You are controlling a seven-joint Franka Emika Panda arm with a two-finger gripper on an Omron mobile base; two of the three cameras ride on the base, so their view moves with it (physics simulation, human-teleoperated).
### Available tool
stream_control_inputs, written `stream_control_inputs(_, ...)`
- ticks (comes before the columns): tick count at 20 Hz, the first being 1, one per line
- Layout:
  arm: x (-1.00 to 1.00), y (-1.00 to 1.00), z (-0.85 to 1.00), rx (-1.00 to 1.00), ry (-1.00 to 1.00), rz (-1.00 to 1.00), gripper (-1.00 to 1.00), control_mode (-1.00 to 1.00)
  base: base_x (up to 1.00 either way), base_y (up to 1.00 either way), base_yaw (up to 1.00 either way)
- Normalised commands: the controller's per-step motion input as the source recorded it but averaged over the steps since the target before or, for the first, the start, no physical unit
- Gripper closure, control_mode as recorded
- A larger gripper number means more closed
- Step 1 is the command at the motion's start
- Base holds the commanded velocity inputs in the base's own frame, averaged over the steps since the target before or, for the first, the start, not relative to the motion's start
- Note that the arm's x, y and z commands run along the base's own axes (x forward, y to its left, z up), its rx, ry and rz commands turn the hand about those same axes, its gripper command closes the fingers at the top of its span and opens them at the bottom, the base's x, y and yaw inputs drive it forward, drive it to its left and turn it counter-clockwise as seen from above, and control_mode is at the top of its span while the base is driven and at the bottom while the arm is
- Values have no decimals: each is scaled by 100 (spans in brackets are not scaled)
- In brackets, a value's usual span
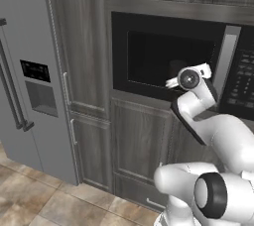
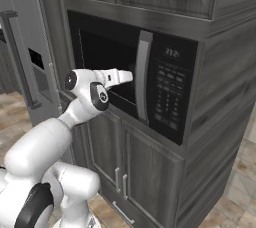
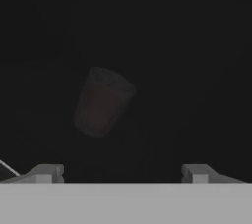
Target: Place the microwavable item in the microwave. Then, close the microwave door and press the start button.
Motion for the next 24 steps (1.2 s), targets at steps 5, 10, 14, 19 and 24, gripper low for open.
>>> stream_control_inputs(5, -52, 47, 0, 1, 2, 2, -100, -100, 0, 0, 0)
stream_control_inputs(10, -100, 52, 14, 1, 0, 0, -100, -100, 0, 0, 0)
stream_control_inputs(14, -100, 24, 17, 3, 0, 0, -100, -100, 0, 0, 0)
stream_control_inputs(19, -85, -36, 25, 10, 4, -1, -100, -100, 0, 0, 0)
stream_control_inputs(24, -69, -67, 4, 10, 16, 0, -100, -100, 0, 0, 0)
